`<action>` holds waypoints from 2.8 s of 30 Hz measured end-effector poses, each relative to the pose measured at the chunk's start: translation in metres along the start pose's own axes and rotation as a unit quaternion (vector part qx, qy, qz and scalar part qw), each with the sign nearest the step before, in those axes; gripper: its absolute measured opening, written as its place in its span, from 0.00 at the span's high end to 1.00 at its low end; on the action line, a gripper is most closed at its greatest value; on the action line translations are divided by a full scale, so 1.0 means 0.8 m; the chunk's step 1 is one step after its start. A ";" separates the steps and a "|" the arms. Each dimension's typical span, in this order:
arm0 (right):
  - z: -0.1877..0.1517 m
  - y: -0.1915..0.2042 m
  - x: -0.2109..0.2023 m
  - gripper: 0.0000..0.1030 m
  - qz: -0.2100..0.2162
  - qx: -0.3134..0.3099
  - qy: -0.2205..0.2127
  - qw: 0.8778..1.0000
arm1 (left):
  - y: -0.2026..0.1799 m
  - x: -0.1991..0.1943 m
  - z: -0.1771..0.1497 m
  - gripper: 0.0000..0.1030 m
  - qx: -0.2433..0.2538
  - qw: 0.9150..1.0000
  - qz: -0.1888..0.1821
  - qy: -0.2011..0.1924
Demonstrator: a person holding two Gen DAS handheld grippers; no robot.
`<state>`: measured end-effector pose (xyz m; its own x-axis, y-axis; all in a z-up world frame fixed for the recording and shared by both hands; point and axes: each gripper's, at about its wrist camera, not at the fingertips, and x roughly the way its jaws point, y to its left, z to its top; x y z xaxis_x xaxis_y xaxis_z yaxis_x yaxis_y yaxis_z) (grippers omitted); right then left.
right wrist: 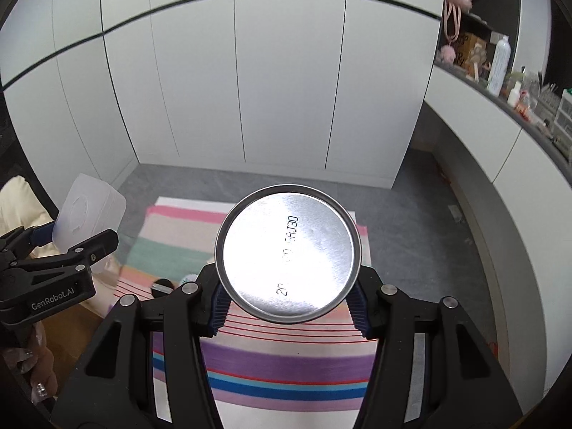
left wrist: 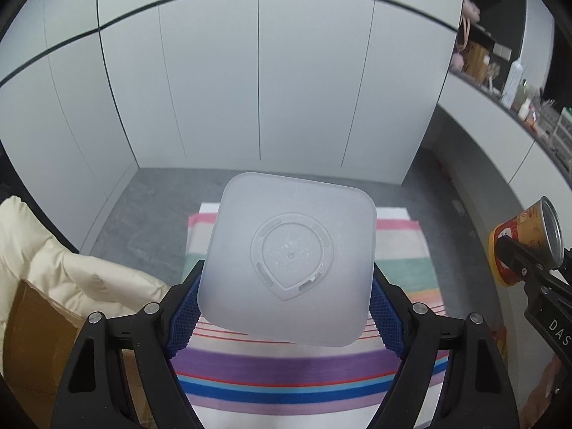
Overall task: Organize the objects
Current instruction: 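Carry the clear case and red tin together toward the cardboard box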
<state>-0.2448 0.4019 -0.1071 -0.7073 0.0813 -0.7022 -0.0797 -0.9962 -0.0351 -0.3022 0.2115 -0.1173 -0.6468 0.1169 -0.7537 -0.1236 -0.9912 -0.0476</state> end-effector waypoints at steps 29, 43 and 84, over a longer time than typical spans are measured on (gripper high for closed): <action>-0.051 0.023 -0.111 0.45 0.013 0.004 0.013 1.000 | 0.002 -0.142 -0.068 0.19 0.035 0.999 0.009 -0.015; -0.155 -0.006 -0.179 0.45 -0.002 0.067 0.036 0.997 | -0.005 -0.242 -0.151 0.19 0.064 0.997 0.000 -0.035; -0.324 -0.034 -0.267 0.45 -0.005 0.059 0.096 0.994 | 0.046 -0.274 -0.307 0.19 0.067 0.997 -0.015 0.019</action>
<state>0.0906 0.4035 -0.1408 -0.5599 0.0718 -0.8254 -0.1756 -0.9839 0.0336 0.0199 0.1339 -0.1145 -0.6122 0.1411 -0.7780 -0.2433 -0.9698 0.0155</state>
